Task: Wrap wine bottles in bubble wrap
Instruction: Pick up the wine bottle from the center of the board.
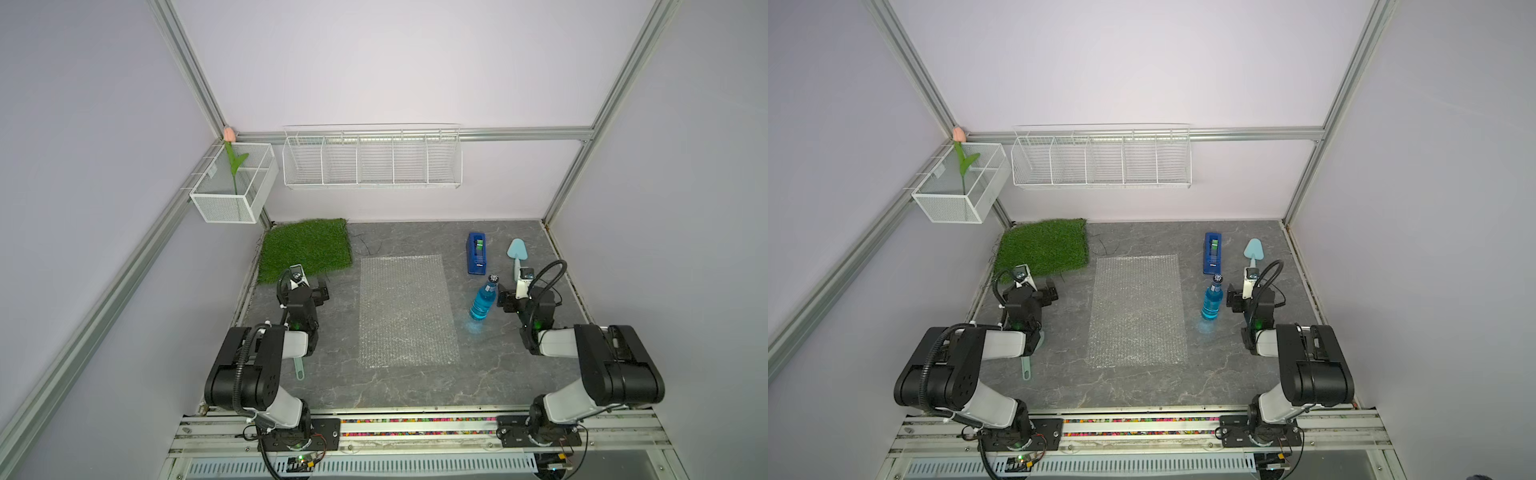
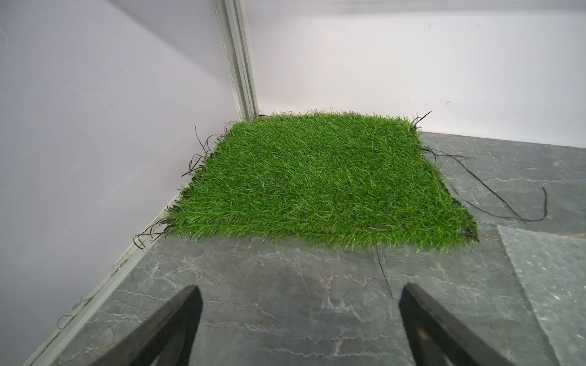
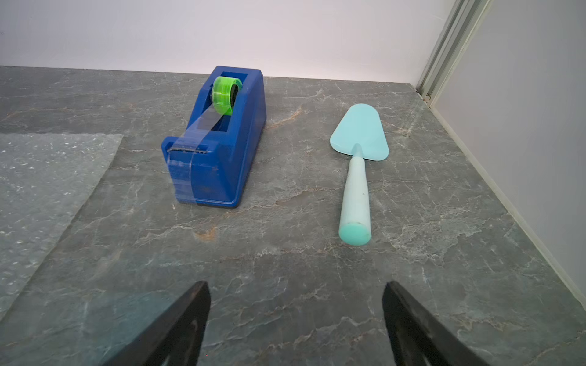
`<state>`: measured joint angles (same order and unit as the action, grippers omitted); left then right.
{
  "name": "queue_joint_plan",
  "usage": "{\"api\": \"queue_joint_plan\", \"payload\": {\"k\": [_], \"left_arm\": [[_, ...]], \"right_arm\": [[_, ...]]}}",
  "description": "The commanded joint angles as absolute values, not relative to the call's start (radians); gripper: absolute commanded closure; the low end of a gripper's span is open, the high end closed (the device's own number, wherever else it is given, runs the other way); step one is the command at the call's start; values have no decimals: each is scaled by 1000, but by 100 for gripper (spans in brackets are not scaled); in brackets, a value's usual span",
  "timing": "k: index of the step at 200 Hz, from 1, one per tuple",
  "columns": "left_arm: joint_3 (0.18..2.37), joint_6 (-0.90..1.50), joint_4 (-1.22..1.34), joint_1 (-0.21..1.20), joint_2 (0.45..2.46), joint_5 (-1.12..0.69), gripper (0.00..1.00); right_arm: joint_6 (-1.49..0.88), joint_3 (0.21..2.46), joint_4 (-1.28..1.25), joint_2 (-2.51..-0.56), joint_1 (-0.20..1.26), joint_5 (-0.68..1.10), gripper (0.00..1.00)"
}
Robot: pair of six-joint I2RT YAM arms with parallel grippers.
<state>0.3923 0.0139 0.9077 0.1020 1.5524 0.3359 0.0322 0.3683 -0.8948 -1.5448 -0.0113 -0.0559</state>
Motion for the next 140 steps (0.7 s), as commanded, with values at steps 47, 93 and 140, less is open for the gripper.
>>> {"api": "queue_joint_plan", "payload": {"k": [47, 93, 140], "left_arm": [[388, 15, 917, 95, 1556, 327, 1], [391, 20, 909, 92, 1556, 323, 1], [397, 27, 900, 78, 1552, 302, 0]], "right_arm": [[34, 377, -902, -1542, -7, -58, 12], [31, 379, -900, -1543, -11, -54, 12], [18, 371, -915, -1537, -14, -70, 12]]}}
